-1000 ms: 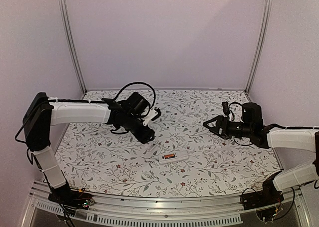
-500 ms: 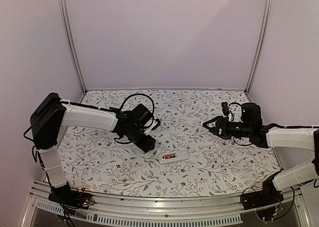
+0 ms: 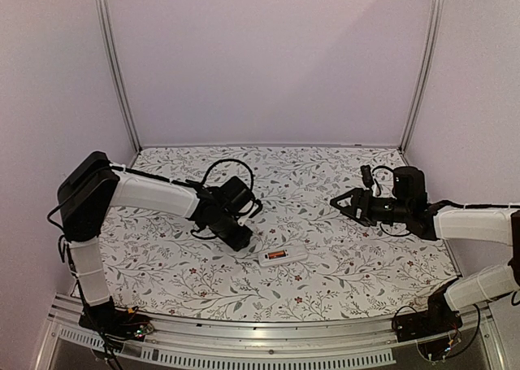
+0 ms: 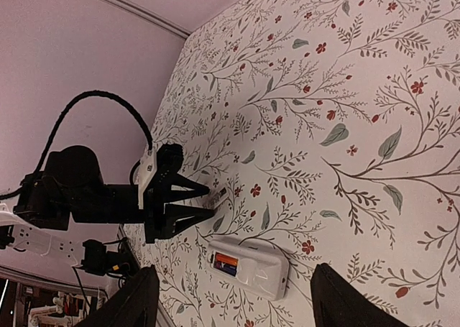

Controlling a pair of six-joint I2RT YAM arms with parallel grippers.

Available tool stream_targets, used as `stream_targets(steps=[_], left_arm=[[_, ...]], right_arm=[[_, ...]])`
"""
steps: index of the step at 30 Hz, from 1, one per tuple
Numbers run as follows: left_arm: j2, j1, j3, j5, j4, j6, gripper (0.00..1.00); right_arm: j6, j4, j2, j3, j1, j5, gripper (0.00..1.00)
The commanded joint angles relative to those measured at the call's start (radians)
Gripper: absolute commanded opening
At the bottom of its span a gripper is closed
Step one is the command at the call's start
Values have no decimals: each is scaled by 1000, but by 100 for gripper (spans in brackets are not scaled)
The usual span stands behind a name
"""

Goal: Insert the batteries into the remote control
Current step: Pick up the battery cover from the center of the board, then place the battery cover on the remote control without the battery cover.

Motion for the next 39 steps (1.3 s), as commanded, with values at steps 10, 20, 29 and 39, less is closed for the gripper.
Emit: stream_targets(steps=[10, 20, 29, 39], left_arm=[[17, -18, 38, 17, -44, 66, 27], [-37, -17, 46, 42, -78, 134, 21], [-160, -66, 41, 91, -132, 299, 22], [-128, -142, 153, 153, -282, 461, 22]], right_arm=[[-16, -6, 16, 21, -4, -16, 73], [-17, -6, 14, 16, -4, -18, 73], [-21, -7, 22, 16, -3, -26, 73], [-21, -8, 39, 11, -3, -30, 73]])
